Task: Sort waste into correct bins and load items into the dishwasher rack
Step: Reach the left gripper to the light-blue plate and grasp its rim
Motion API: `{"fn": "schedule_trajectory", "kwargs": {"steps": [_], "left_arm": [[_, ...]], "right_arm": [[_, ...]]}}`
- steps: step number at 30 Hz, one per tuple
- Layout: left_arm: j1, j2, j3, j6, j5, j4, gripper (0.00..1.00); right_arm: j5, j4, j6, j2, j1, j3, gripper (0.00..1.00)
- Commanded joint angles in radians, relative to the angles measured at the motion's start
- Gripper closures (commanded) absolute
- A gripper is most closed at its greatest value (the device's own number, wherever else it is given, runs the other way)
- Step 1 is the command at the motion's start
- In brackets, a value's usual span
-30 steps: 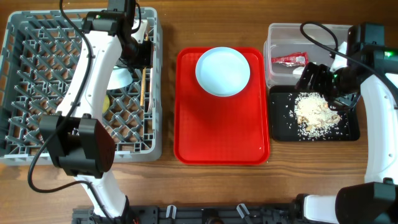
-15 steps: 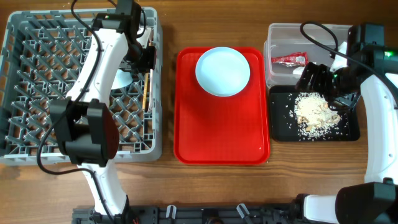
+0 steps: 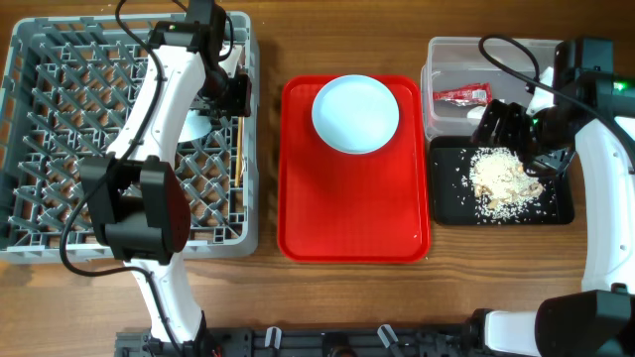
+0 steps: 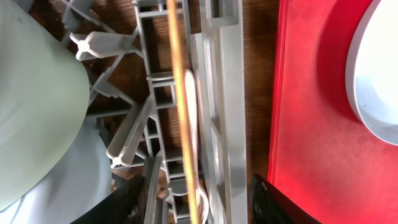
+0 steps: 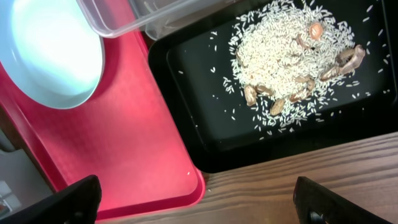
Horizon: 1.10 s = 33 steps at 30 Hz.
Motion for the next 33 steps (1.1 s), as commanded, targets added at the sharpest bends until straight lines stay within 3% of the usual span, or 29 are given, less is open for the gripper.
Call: {"fn": "schedule_trajectory", "kwargs": {"steps": [1,10,16,26,33], "left_arm": [[0.003,-0.003,-0.002,0.007,0.009,0.007,0.45],[-0.023,-0.099,-0.002,-0.020,0.104,0.014,0.42],[-0.153,-0.132,-0.002,-0.041,0.150,0.092,0.39],[-0.462,-0.026,-0.003,-0.038,-0.002,0.337,0.31],[-0.572,0.103,-0.003,-0.036,-0.042,0.379,0.29]], "right_arm": [[-0.001,-0.006,-0.021,0.004,-0.003,0.015,0.00],[-0.001,-0.005,-0.020,0.004,-0.003,0.015,0.00],[-0.002,0.002,-0.016,0.004,-0.003,0.015,0.00],[-0.002,0.005,-0.017,0.004,-0.003,0.015,0.00],[-0.002,0.003,-0.017,0.004,-0.003,0.015,0.00]]}}
